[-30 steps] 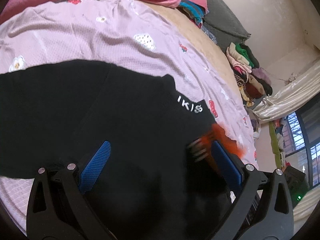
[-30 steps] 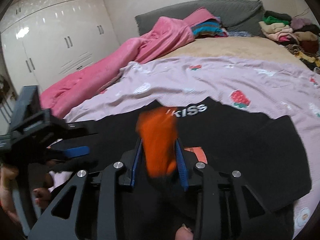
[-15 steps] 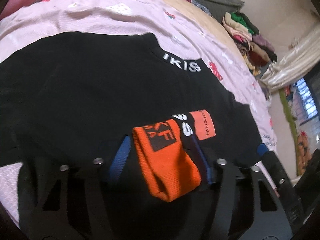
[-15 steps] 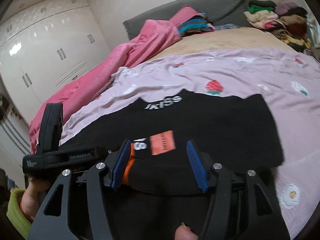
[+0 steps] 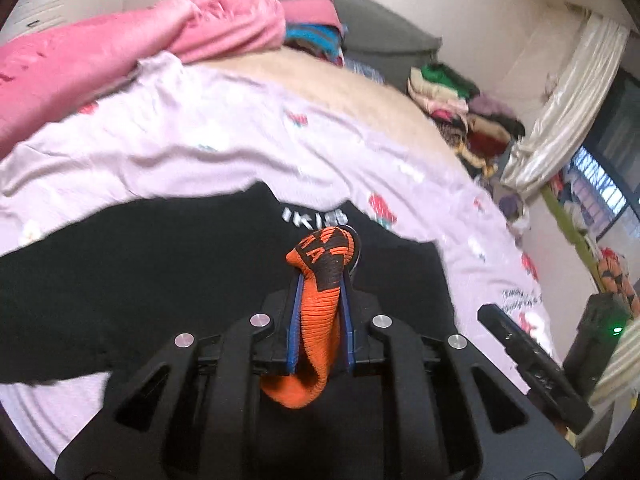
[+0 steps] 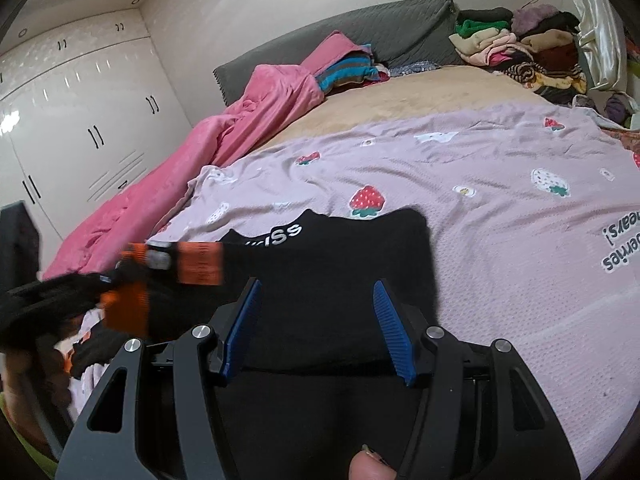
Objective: Fold small clothes
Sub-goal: 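Lay the sleeve on the shirt and open the right tool while the left tool grasps the other orange cuff, then fold the held sleeve across the shirt with the left tool and release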
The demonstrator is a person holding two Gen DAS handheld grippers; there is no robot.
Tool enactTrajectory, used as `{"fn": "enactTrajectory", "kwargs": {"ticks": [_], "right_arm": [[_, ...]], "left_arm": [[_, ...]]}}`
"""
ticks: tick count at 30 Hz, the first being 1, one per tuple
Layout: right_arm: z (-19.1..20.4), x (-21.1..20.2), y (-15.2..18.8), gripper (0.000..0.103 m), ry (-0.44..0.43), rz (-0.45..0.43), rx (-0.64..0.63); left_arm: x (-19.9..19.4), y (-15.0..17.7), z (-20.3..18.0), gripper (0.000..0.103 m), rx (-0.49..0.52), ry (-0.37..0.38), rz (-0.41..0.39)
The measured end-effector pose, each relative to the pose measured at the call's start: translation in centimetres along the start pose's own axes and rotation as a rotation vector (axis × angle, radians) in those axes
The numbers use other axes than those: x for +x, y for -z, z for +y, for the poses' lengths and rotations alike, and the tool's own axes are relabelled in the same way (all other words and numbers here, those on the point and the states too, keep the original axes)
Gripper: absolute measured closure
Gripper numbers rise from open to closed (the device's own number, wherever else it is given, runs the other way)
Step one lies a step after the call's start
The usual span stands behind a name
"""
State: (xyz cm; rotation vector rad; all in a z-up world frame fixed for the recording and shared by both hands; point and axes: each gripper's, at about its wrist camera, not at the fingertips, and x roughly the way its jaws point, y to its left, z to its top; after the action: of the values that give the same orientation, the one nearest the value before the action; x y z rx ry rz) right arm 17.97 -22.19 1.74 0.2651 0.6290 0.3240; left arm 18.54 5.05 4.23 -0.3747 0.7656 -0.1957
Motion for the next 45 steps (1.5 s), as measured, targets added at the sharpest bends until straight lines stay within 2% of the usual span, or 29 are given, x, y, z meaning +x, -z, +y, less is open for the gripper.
{"fn": "enactTrajectory", "kwargs": {"ticks": [3,8,10,11,17,20,22,25,28,30,32,39,45], "right_arm": [[0.0,0.3,0.1,0.046,0.014,0.002,-0.003],[0.3,1.6,0.6,0.046,0.041,0.038,-0.027],[0.6,2.1,0.7,0.046,0.055,0.055,-0.046],[0.7,2.4,0.8,0.046,0.061,0.061,-0.056],[1.9,4.6,1.3,0.046,0.073,0.13,-0.123],[2.4,5.9,1.8,0.046,0.094,0.178,-0.167],[2.3,7.0,2.3,0.046,0.121,0.224,-0.179],[1.6,8.5,3.3,0.046,0.164,0.295,-0.176],[1.8,7.9,3.3,0.046,0.145,0.272,-0.177],[2.4,6.9,3.0,0.037,0.118,0.236,-0.191],[3.1,5.9,2.6,0.034,0.104,0.201,-0.207],[6.5,3.8,1.9,0.01,0.029,0.13,-0.237],[10.1,3.1,1.7,0.007,-0.024,0.096,-0.283]], "left_arm": [[-0.4,0.0,1.5,0.094,-0.026,-0.031,0.001],[0.7,1.0,4.1,0.093,-0.062,-0.085,0.055],[1.2,1.4,4.4,0.086,-0.051,-0.124,0.071],[1.3,1.5,4.5,0.086,-0.033,-0.155,0.067],[1.5,1.9,4.4,0.076,0.013,-0.231,0.055],[3.0,2.8,4.6,0.073,0.021,-0.236,0.133],[4.6,3.9,5.1,0.067,0.022,-0.266,0.206],[5.4,4.8,6.2,0.06,0.009,-0.287,0.246],[3.9,4.5,6.4,0.054,-0.017,-0.252,0.219],[2.4,4.1,6.5,0.05,-0.013,-0.265,0.178],[1.0,3.9,6.9,0.044,-0.021,-0.275,0.146],[-3.9,3.8,9.3,0.012,-0.087,-0.34,0.044],[-7.5,4.1,11.0,0.01,-0.094,-0.413,-0.008]]}}
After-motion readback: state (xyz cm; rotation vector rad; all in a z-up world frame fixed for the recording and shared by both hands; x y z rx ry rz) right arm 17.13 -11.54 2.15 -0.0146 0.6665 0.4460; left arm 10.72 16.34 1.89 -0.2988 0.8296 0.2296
